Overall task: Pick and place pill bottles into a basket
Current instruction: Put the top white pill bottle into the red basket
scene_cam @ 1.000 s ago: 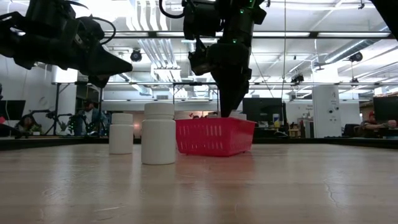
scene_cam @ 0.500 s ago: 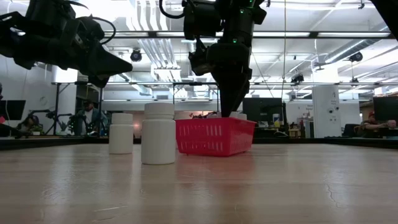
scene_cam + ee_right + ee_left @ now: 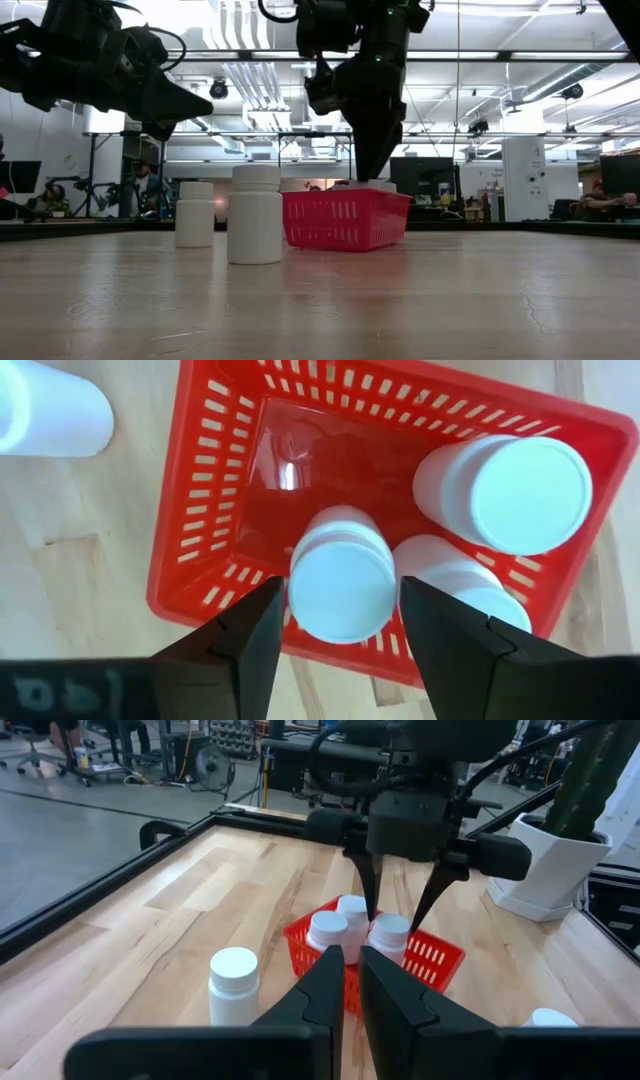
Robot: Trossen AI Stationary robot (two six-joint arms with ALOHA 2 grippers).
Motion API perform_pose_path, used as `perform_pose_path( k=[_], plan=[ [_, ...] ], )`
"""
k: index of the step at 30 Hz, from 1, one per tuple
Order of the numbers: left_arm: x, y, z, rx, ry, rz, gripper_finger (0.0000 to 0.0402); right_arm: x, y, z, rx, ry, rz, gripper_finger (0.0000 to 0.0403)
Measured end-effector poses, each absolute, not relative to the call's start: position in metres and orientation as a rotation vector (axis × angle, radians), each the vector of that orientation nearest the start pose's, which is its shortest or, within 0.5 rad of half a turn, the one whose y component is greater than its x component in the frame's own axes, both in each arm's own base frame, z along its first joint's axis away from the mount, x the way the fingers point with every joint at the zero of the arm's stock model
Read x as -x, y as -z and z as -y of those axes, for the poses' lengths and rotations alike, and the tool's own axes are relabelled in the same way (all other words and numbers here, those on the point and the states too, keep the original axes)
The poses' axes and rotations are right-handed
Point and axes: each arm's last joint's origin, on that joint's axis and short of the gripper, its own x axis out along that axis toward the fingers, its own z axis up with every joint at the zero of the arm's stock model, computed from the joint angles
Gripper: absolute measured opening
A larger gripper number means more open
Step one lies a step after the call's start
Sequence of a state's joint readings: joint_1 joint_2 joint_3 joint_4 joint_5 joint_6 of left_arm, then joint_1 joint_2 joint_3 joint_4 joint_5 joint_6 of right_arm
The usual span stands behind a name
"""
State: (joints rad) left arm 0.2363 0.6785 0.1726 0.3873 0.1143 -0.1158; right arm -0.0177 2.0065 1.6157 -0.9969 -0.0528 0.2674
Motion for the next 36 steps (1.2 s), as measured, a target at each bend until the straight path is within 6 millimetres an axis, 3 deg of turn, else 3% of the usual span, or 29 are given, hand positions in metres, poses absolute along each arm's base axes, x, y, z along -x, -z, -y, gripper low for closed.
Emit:
perform_pose_path(
  k=[5, 16, 26, 36],
  plan=[
    [-0.150, -0.192, -0.033, 0.136, -0.128, -0.107, 0.0017, -0.395, -0.222, 0.006, -0.288, 0.165, -1.352, 0.0189],
    [-0.150, -0.197, -0.033, 0.135, -0.124, -0.051, 0.0017, -0.374, -0.278, 0.012, -0.346, 0.193, -1.177, 0.0190],
    [-0.152, -0.208, -0.033, 0.124, -0.113, 0.008, 0.0017, -0.362, -0.319, 0.013, -0.276, 0.185, -0.971, 0.0189],
    [-0.154, -0.216, -0.033, 0.122, -0.110, 0.018, 0.0017, -0.345, -0.339, 0.015, -0.215, 0.242, -0.860, 0.0181]
  ],
)
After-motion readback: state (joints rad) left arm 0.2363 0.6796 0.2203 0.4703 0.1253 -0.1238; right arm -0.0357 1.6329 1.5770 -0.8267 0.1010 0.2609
